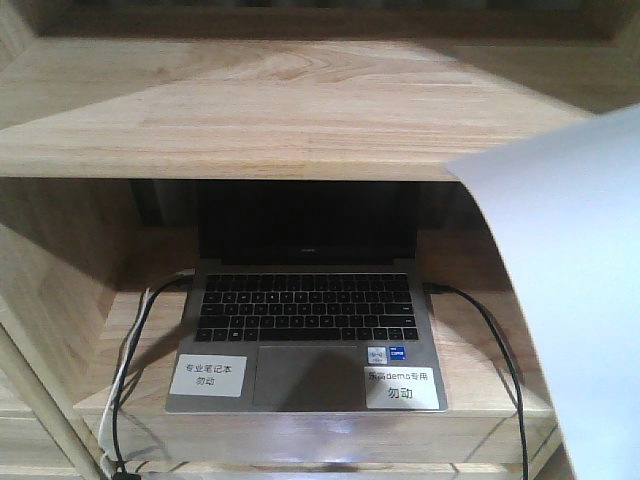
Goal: Grab stapler and paper to desk for stapling
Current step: 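Lift the white paper sheet off the shelf with the right gripper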
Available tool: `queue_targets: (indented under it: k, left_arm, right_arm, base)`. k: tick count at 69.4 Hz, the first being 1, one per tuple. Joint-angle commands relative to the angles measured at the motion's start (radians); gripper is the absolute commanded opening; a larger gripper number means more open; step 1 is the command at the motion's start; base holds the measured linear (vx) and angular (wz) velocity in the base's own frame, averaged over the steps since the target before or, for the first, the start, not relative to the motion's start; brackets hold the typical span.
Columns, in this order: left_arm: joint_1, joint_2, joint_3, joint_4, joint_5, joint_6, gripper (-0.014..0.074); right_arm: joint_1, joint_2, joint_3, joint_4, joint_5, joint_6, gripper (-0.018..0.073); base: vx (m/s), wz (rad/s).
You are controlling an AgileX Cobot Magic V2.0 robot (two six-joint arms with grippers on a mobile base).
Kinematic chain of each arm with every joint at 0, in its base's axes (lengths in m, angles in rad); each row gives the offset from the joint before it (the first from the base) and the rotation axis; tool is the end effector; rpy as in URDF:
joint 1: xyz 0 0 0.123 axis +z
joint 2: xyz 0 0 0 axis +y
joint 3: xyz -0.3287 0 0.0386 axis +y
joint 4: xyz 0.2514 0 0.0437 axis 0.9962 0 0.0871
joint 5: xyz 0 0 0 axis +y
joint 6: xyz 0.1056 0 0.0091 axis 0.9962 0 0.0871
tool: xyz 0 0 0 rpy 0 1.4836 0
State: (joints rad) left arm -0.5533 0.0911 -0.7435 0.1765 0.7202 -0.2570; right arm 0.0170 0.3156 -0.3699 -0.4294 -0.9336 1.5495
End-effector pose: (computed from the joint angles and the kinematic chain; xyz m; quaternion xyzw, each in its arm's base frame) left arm -0.0321 0.0343 0.3814 0.1078 0.6891 -0.1994 0.6883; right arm -0.0008 0.0354 0.4045 0.0242 0.3094 0.6110 0.7283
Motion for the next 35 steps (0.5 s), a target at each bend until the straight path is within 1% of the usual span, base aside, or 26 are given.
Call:
queue_targets:
  k: [1, 35]
  left_arm:
    - [-0.004, 0.019, -0.024, 0.006, -0.114, -0.002, -0.0006]
    - [-0.004, 0.019, -0.024, 0.006, -0.114, -0.002, -0.0006]
  right_arm:
    - [-0.008, 0.011, -0.032, 0.017, -0.021, -0.003, -0.0008]
    - [-0.008, 0.011, -0.032, 0.016, -0.023, -0.009, -0.0008]
  base:
    - [0.00, 0.00]
    - [0.00, 0.00]
